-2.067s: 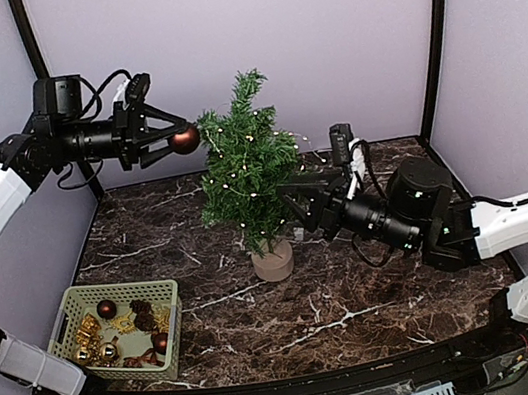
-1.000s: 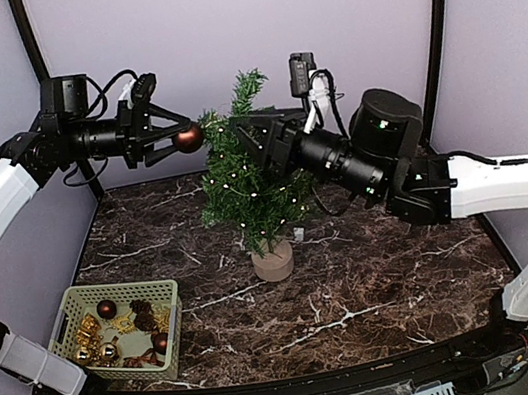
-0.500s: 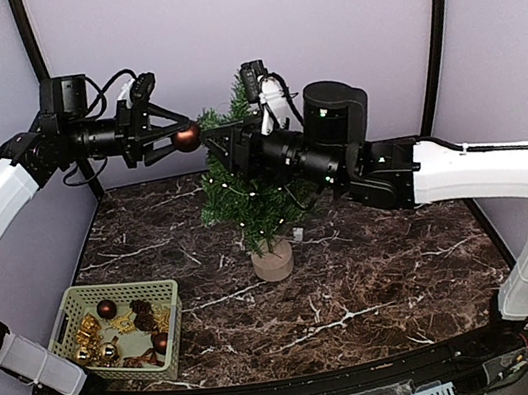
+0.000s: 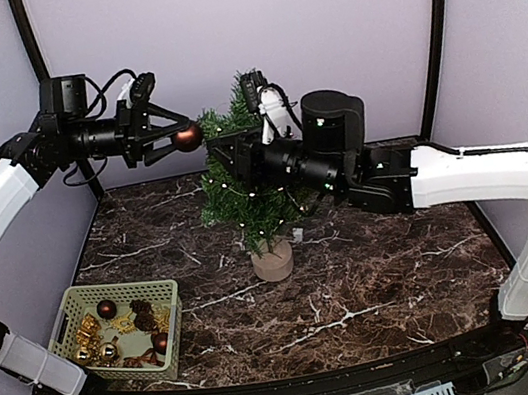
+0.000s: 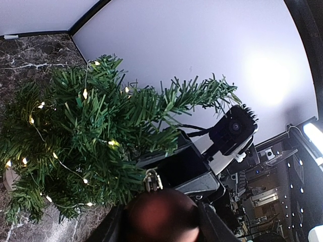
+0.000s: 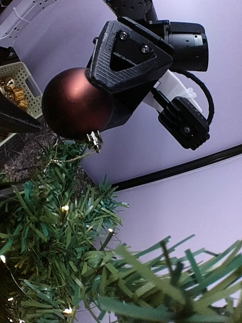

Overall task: Decorate the small christmas tree
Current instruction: Wrap the ornament ball around the branch.

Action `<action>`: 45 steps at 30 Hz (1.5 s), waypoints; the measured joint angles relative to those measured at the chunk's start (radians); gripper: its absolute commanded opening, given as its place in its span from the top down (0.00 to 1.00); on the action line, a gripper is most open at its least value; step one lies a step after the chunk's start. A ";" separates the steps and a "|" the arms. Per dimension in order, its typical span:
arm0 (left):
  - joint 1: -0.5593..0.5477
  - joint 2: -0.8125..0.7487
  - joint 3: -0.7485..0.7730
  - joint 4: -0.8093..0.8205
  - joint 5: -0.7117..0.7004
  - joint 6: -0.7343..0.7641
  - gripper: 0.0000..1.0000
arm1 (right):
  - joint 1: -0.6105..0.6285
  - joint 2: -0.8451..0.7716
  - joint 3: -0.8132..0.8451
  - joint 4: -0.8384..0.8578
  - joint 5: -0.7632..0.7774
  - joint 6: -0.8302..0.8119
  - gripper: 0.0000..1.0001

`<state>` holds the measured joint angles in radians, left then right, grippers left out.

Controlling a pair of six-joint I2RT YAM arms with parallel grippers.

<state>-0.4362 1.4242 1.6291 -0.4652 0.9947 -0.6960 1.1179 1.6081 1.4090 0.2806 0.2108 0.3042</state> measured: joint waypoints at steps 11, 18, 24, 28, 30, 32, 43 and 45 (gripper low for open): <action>0.002 -0.003 -0.002 0.000 0.004 -0.005 0.62 | 0.000 0.000 -0.007 0.010 0.023 -0.023 0.76; 0.002 -0.005 -0.009 0.000 0.009 -0.005 0.62 | 0.000 0.024 0.003 0.011 0.053 -0.055 0.92; 0.003 -0.009 -0.009 0.000 0.010 -0.005 0.62 | -0.001 0.031 0.003 0.017 0.064 -0.070 1.00; 0.010 -0.016 -0.010 0.001 0.010 -0.007 0.62 | -0.001 0.030 0.003 0.032 0.064 -0.072 1.00; 0.014 -0.017 -0.010 0.001 0.010 -0.008 0.62 | -0.001 0.030 0.003 0.037 0.064 -0.072 1.00; 0.016 -0.018 -0.015 0.003 0.011 -0.011 0.62 | -0.001 0.030 0.003 0.039 0.064 -0.072 1.00; 0.028 -0.018 -0.063 0.024 0.011 -0.033 0.62 | -0.001 0.030 0.000 0.041 0.064 -0.075 1.00; 0.029 -0.019 -0.072 0.032 0.013 -0.039 0.63 | -0.001 0.030 -0.006 0.041 0.064 -0.075 1.00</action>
<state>-0.4076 1.4055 1.5566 -0.4335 1.0077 -0.7345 1.1172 1.6379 1.4029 0.3218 0.2745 0.2295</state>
